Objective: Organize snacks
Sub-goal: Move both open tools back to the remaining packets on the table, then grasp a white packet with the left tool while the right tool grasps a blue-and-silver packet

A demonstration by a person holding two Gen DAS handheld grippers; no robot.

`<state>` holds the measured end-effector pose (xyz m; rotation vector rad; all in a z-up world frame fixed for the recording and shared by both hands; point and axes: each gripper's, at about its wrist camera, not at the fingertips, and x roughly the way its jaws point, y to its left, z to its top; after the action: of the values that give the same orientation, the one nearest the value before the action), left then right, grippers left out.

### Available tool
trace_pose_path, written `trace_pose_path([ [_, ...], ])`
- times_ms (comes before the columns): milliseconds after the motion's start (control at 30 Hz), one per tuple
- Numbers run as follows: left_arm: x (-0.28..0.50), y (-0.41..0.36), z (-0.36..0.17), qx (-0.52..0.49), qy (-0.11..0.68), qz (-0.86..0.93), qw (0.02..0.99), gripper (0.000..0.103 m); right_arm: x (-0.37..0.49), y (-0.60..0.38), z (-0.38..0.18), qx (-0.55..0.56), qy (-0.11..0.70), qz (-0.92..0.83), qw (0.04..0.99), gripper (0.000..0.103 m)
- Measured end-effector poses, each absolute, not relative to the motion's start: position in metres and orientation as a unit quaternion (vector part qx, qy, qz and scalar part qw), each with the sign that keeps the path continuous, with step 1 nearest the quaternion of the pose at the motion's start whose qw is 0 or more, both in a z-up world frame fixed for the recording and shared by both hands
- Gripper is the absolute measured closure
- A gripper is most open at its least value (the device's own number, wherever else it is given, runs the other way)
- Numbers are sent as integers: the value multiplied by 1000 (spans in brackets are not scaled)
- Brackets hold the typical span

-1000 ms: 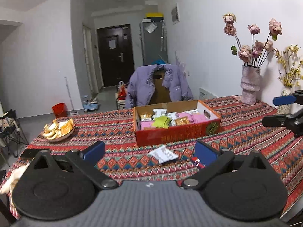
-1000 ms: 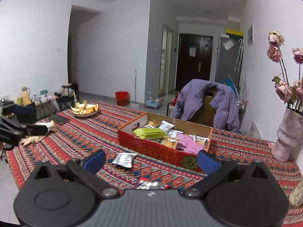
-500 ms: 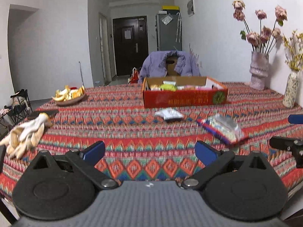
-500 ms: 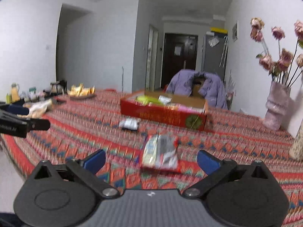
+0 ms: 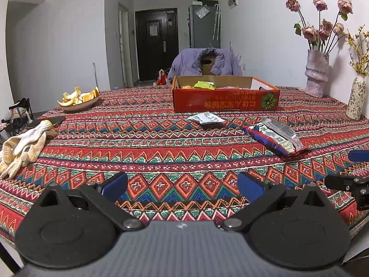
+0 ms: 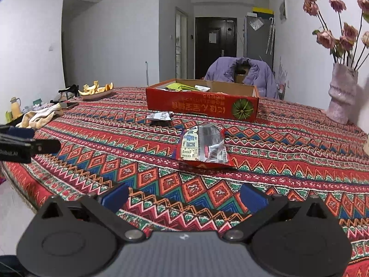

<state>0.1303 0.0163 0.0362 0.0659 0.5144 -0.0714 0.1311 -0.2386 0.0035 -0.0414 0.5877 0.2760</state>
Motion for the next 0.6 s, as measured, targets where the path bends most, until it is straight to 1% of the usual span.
trace_pose_path([
  [200,160,16,34,32,277,-41,959,0,160,-234,0,-17,301,140,943,0],
  [600,258,4,34,29,318,-48,947,0,266,-225,-16,-16,345,125,930,0],
])
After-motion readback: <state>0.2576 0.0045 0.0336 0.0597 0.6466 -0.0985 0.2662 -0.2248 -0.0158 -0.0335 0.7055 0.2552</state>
